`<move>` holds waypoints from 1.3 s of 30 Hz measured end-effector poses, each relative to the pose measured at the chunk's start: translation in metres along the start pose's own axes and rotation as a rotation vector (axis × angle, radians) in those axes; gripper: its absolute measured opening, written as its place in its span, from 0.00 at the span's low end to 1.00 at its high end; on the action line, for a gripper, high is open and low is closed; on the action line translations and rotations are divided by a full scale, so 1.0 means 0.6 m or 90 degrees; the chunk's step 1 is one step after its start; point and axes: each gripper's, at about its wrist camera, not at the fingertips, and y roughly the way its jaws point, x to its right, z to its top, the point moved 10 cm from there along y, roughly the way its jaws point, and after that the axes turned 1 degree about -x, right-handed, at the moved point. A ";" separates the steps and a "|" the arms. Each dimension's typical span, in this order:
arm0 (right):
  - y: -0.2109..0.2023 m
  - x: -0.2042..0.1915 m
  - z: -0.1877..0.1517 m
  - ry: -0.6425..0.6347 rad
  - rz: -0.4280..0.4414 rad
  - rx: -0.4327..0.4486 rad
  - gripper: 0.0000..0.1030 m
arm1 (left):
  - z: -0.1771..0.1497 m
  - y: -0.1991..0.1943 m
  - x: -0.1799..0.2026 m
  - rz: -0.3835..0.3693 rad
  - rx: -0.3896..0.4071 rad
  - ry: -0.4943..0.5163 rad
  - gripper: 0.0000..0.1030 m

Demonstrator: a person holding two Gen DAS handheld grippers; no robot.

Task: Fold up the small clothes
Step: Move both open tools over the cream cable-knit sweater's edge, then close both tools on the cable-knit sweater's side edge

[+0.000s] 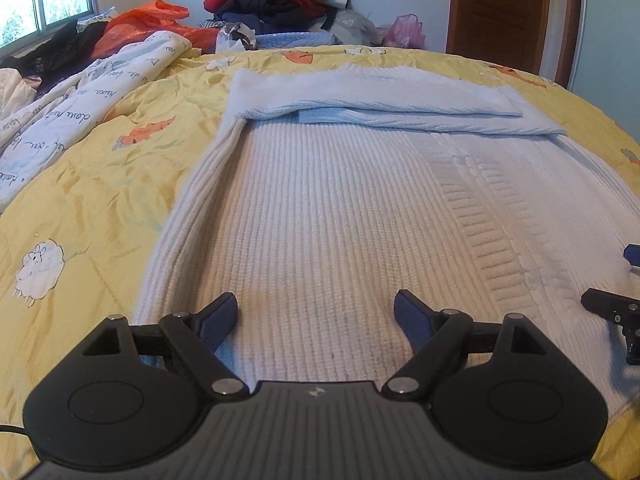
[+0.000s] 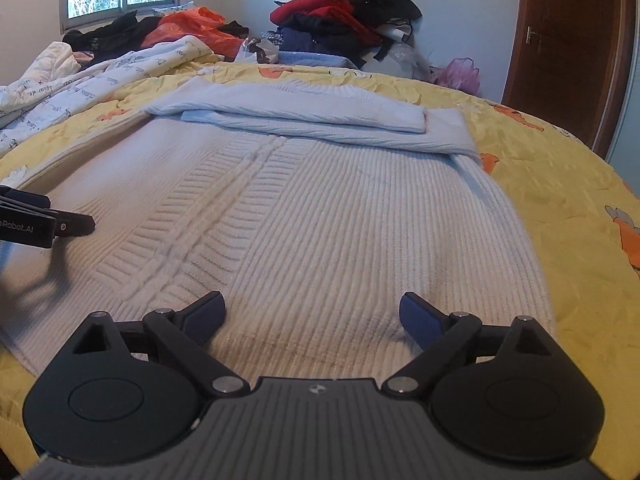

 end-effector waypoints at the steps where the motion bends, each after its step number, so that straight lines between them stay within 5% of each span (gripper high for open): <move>1: -0.003 -0.001 -0.002 -0.004 -0.004 0.001 0.93 | -0.003 -0.002 0.000 0.000 0.000 -0.001 0.83; 16: -0.064 0.013 -0.066 0.026 -0.002 -0.014 1.00 | -0.061 -0.059 -0.016 -0.027 -0.006 -0.002 0.84; 18: -0.070 0.014 -0.070 0.026 -0.002 -0.016 1.00 | -0.076 -0.063 -0.015 -0.029 -0.026 0.016 0.92; 23: -0.090 0.016 -0.083 0.027 0.005 -0.029 1.00 | -0.105 -0.109 -0.030 -0.029 -0.013 0.071 0.92; 26: -0.125 0.027 -0.075 0.043 0.026 -0.033 0.88 | -0.097 -0.153 -0.060 -0.035 0.014 0.070 0.92; 32: -0.158 0.156 -0.057 0.236 0.068 -0.025 0.89 | -0.056 -0.142 -0.118 -0.047 0.008 -0.003 0.92; 36: -0.125 0.210 -0.079 0.325 0.102 -0.080 0.69 | -0.062 -0.084 -0.108 -0.119 -0.066 -0.039 0.92; 39: -0.107 0.212 -0.090 0.338 0.137 -0.103 0.69 | -0.068 -0.066 -0.105 -0.159 -0.088 -0.070 0.90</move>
